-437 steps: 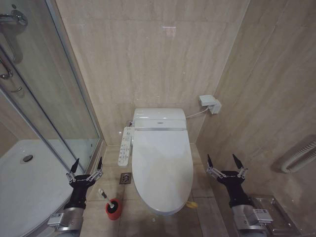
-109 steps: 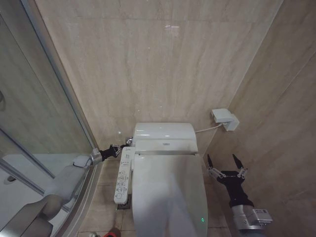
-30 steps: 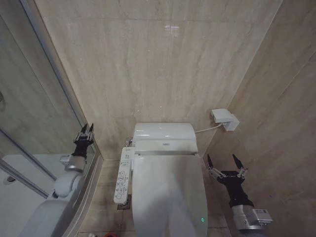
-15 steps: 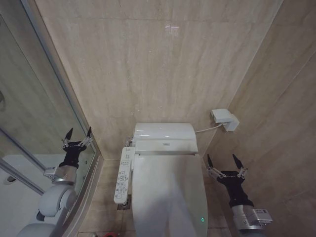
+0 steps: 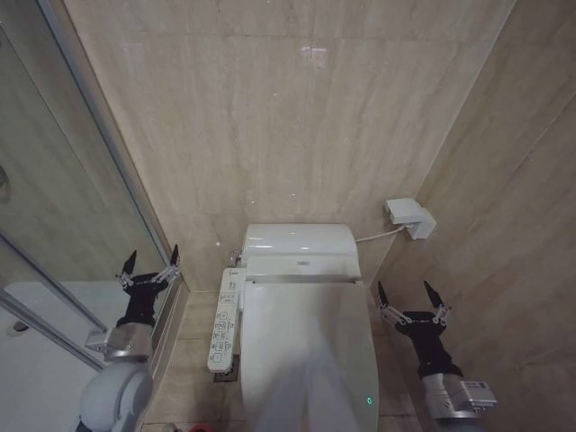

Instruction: Open the toilet lid, clean the toilet bowl with a toilet brush, close the toilet lid, and flush.

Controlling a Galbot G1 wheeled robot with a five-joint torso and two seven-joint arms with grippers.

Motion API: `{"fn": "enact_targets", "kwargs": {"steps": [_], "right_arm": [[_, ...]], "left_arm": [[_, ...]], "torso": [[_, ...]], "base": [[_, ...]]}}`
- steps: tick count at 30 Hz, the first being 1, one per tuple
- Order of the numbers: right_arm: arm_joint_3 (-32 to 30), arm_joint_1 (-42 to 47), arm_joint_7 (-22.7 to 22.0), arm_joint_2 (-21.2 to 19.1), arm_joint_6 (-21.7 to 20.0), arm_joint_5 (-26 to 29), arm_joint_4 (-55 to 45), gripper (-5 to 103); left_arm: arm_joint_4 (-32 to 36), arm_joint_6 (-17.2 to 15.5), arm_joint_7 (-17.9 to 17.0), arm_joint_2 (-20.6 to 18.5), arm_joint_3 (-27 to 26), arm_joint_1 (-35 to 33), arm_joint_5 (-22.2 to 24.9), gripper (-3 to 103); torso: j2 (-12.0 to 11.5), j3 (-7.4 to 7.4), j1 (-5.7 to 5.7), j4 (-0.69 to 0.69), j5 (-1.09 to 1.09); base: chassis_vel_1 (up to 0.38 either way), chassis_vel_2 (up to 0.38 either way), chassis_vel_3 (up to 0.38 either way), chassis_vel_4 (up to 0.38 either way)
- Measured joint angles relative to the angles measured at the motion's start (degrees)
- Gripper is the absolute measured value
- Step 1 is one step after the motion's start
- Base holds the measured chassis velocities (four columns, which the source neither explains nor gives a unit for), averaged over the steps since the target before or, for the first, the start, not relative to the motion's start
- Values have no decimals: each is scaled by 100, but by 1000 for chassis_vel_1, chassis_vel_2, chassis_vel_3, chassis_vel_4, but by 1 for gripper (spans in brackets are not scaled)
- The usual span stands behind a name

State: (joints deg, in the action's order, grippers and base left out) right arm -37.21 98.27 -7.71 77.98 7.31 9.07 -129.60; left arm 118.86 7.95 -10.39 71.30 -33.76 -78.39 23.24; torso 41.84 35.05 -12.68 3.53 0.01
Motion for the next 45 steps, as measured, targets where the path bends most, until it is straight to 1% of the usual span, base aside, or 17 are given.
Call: {"fn": "enact_targets", "kwargs": {"steps": [3, 4, 8, 9, 11, 12, 13, 15, 16, 19, 26, 33, 36, 40, 43, 45], "right_arm": [[0, 0, 0, 0, 0, 0, 0, 100], [0, 0, 0, 0, 0, 0, 0, 100], [0, 0, 0, 0, 0, 0, 0, 100], [0, 0, 0, 0, 0, 0, 0, 100], [0, 0, 0, 0, 0, 0, 0, 100], [0, 0, 0, 0, 0, 0, 0, 100], [0, 0, 0, 0, 0, 0, 0, 100], [0, 0, 0, 0, 0, 0, 0, 100], [0, 0, 0, 0, 0, 0, 0, 100], [0, 0, 0, 0, 0, 0, 0, 100], [0, 0, 0, 0, 0, 0, 0, 100], [0, 0, 0, 0, 0, 0, 0, 100], [0, 0, 0, 0, 0, 0, 0, 100], [0, 0, 0, 0, 0, 0, 0, 100], [0, 0, 0, 0, 0, 0, 0, 100], [0, 0, 0, 0, 0, 0, 0, 100]], "left_arm": [[145, 47, -89, 11, 63, -169, -86, 100], [145, 47, -89, 11, 63, -169, -86, 100], [246, 281, -3, 39, 104, -392, -205, 100], [246, 281, -3, 39, 104, -392, -205, 100], [324, 476, 285, 37, 64, -597, -250, 100], [355, 526, 371, 30, 41, -661, -252, 100], [355, 526, 371, 30, 41, -661, -252, 100], [455, 657, 575, -7, -56, -898, -252, 100], [476, 697, 618, -18, -95, -973, -253, 100], [527, 783, 677, -15, -169, -1168, -276, 100], [669, 1036, 673, 232, -201, -1673, -520, 100], [852, 1111, 656, 317, -298, -2004, -598, 100], [940, 1077, 810, 331, -324, -2185, -515, 100], [946, 1085, 861, 374, -306, -2220, -366, 100], [945, 1069, 848, 393, -306, -2213, -386, 100], [935, 990, 803, 400, -309, -2214, -481, 100]], "torso": [[0, 0, 0, 0, 0], [0, 0, 0, 0, 0], [0, 0, 0, 0, 0], [0, 0, 0, 0, 0], [0, 0, 0, 0, -1], [0, 0, 0, 0, -1], [0, 0, 0, 0, -1], [0, 0, 0, 0, 0], [0, 0, 0, -1, 0], [0, 0, 0, 0, 0], [0, 0, 0, 0, -1], [0, 0, 0, 0, -1], [0, 0, 0, 0, 0], [0, 0, 0, 0, -1], [0, 0, 0, 0, -1], [0, 0, 0, 0, -1]], "base": [[0, 0, 0, 0], [0, 0, 0, 0], [0, 0, 0, 0], [0, 0, 0, 0], [0, 0, 0, 0], [0, 0, 0, 0], [0, 0, 0, 0], [0, 0, 0, 0], [0, 0, 0, 0], [0, 0, 0, 0], [0, 0, 0, 0], [0, 0, 0, 0], [0, 0, 0, 0], [0, 0, 0, 0], [0, 0, 0, 0], [0, 0, 0, 0]]}}
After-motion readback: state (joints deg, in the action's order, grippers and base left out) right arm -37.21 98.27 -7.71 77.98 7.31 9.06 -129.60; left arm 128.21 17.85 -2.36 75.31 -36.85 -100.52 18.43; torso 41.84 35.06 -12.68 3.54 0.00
